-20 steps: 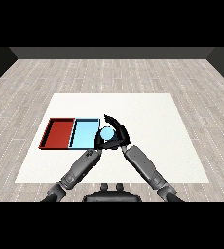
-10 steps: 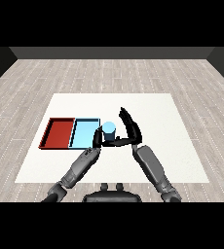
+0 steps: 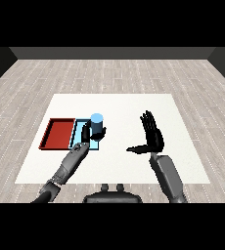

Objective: Pick the blue can and put it in the blue box

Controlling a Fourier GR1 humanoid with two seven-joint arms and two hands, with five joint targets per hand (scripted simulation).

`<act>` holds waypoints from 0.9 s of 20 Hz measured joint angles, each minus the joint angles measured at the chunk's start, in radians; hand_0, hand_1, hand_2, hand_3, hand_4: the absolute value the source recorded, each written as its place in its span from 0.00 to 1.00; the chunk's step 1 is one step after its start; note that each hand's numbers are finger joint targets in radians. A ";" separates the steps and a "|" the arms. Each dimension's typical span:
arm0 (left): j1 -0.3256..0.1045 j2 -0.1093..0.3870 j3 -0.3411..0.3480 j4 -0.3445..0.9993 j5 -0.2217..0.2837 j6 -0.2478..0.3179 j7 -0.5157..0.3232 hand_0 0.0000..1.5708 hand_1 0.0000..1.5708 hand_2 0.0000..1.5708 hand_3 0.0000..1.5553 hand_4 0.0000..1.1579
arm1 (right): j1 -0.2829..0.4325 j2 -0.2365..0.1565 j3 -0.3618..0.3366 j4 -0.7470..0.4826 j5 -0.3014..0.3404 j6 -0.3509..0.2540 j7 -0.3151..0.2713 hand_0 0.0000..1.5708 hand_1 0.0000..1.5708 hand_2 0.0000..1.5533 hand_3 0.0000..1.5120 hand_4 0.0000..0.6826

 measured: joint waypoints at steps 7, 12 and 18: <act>-0.097 0.107 0.103 0.221 -0.016 -0.021 0.073 1.00 1.00 0.99 0.95 0.93 | 0.052 -0.015 -0.071 -0.011 -0.028 0.023 -0.036 0.00 0.00 0.00 0.00 0.00; -0.172 0.119 0.127 0.425 -0.052 -0.049 0.115 1.00 1.00 0.99 0.96 0.91 | 0.045 -0.003 -0.103 0.033 -0.049 0.050 -0.061 0.00 0.00 0.00 0.00 0.00; -0.265 0.092 0.139 0.685 -0.097 -0.075 0.135 1.00 1.00 1.00 0.94 0.85 | 0.017 0.020 -0.130 0.106 -0.060 0.056 -0.073 0.00 0.00 0.00 0.00 0.00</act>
